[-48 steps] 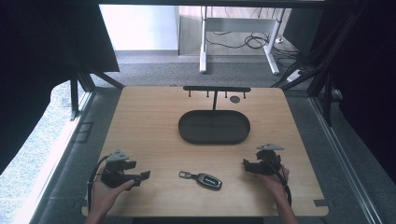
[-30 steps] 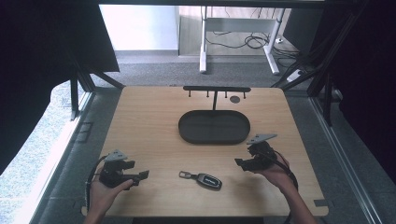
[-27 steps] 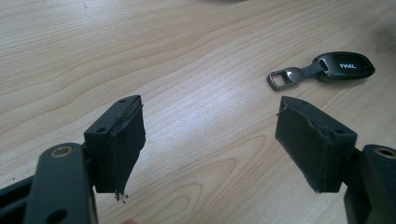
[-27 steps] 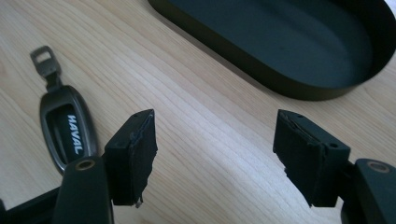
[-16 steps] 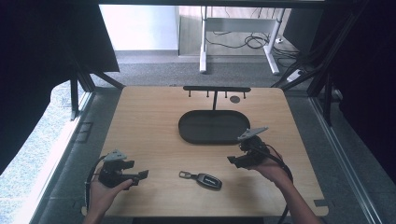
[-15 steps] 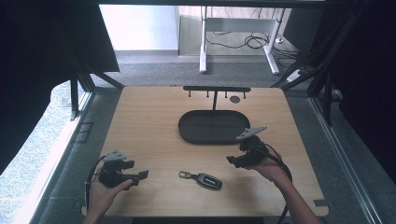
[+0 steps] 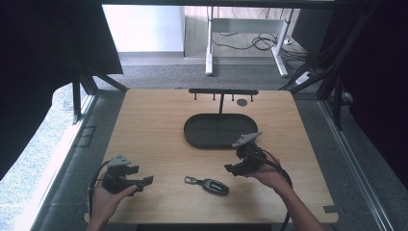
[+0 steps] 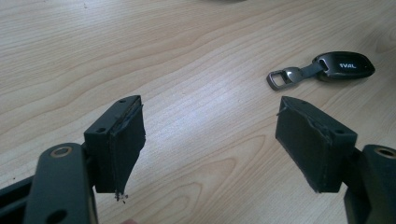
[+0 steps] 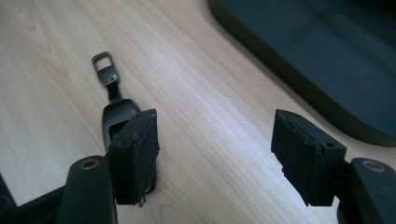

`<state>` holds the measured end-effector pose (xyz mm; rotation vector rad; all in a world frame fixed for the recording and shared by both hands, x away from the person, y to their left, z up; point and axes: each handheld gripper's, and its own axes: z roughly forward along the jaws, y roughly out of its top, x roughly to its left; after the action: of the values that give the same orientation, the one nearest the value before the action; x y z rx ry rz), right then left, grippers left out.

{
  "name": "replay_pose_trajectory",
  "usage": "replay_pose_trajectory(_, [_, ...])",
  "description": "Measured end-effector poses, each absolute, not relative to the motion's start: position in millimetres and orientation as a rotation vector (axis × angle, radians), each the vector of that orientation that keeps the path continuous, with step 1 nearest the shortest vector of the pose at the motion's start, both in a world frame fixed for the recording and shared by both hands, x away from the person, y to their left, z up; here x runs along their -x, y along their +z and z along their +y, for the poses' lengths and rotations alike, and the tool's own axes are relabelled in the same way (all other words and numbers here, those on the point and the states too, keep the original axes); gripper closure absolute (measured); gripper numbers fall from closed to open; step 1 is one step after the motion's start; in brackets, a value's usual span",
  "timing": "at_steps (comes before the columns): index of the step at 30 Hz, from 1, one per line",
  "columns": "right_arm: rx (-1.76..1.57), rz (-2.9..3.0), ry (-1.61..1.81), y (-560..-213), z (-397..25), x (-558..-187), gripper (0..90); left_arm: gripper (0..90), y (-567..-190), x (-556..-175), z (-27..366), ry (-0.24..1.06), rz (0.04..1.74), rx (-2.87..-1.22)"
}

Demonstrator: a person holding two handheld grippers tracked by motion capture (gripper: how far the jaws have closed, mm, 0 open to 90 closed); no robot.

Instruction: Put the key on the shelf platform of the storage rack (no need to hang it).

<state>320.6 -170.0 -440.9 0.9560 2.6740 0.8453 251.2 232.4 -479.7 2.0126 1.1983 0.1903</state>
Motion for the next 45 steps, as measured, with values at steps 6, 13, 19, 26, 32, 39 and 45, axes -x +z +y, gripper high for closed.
replay_pose_trajectory(6, [-0.908,2.741,0.798,-447,-150,-316,31.7,24.2,-479,-251,232,0.191,1.194,-2.016])
replay_pose_trajectory(13, [-0.838,2.84,0.717,-460,-120,-310,30.5,24.3,-480,-251,233,0.189,1.196,-2.013])
replay_pose_trajectory(19, [-0.777,2.892,0.65,-471,-105,-308,30.5,24.2,-481,-252,231,0.186,1.193,-2.02])
replay_pose_trajectory(26, [-0.741,2.925,0.578,-484,-98,-306,32.1,24.2,-480,-252,231,0.186,1.192,-2.019])
replay_pose_trajectory(32, [-0.714,2.951,0.537,-494,-94,-304,35.5,24.2,-481,-252,231,0.187,1.193,-2.019])
replay_pose_trajectory(39, [-0.695,2.968,0.492,-500,-88,-302,39.7,24.3,-481,-252,232,0.189,1.193,-2.02])
replay_pose_trajectory(45, [-0.659,2.984,0.435,-504,-85,-302,46.1,24.3,-481,-252,232,0.189,1.193,-2.017])
